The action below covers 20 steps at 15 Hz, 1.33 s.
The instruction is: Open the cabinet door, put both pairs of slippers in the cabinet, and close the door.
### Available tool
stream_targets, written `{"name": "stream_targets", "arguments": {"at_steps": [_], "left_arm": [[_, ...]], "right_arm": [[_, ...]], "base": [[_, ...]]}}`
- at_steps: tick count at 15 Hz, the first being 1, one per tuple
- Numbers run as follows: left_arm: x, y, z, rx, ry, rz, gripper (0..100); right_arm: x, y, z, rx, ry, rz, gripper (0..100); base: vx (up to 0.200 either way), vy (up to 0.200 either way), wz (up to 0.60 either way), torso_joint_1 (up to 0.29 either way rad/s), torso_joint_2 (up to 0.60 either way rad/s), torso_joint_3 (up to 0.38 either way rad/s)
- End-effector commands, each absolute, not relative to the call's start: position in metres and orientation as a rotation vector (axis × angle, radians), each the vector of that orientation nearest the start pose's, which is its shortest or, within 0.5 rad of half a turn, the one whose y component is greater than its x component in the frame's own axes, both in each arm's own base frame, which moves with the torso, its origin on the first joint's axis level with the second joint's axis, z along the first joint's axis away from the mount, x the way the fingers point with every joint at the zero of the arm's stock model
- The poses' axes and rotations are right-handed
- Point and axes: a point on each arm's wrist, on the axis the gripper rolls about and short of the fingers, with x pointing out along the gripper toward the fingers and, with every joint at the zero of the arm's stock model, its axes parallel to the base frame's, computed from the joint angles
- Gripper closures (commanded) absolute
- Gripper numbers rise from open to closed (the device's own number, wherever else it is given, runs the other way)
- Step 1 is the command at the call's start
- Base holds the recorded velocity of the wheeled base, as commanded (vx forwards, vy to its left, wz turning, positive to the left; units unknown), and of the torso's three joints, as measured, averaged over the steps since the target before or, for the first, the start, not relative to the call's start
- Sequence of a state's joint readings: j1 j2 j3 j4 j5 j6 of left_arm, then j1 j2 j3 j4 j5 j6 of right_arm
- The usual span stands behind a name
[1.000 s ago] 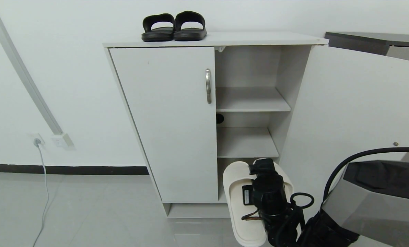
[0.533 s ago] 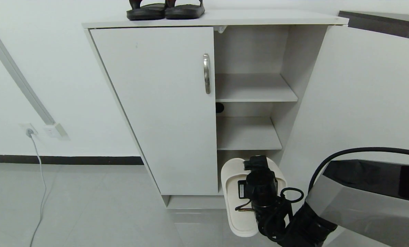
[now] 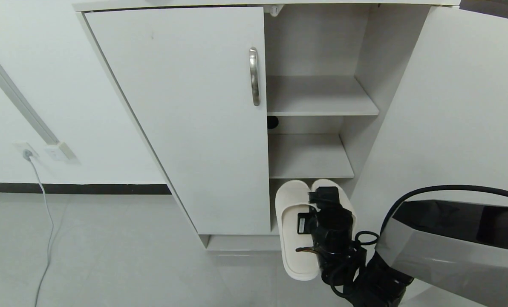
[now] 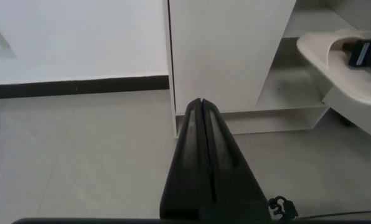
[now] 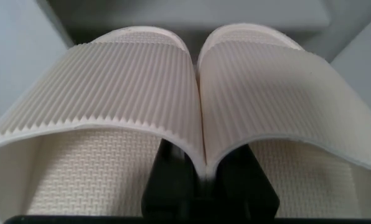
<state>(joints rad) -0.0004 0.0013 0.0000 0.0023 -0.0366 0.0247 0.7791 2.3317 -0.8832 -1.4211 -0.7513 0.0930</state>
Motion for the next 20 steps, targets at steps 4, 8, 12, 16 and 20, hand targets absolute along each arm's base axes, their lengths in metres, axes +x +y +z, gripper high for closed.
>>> {"name": "stream_targets", "arguments": {"at_steps": [4,8,12,16,20], "left_arm": [[-0.023,-0.001,0.075,0.021,0.001,-0.035,100],[-0.023,-0.001,0.075,0.018,0.001,-0.035,100],[-0.023,-0.001,0.075,0.02,0.001,-0.035,100],[-0.023,-0.001,0.075,0.021,0.001,-0.035,100],[-0.023,-0.001,0.075,0.02,0.001,-0.035,100]], "right_arm": [[0.298,0.262,0.036,-0.01,-0.024,0.015,100],[0.3,0.263,0.038,-0.002,-0.033,0.015,100],[0.301,0.266,0.041,0.01,-0.045,0.018,100],[0.314,0.273,0.048,0.012,-0.044,0.009,100],[0.323,0.282,0.051,0.034,0.001,0.009,100]], "base": [[0.0,0.0,0.0,0.0,0.0,0.0],[0.0,-0.15,0.0,-0.002,0.0,0.001],[0.0,0.0,0.0,0.0,0.0,0.0],[0.0,0.0,0.0,0.0,0.0,0.0],[0.0,0.0,0.0,0.0,0.0,0.0]]}}
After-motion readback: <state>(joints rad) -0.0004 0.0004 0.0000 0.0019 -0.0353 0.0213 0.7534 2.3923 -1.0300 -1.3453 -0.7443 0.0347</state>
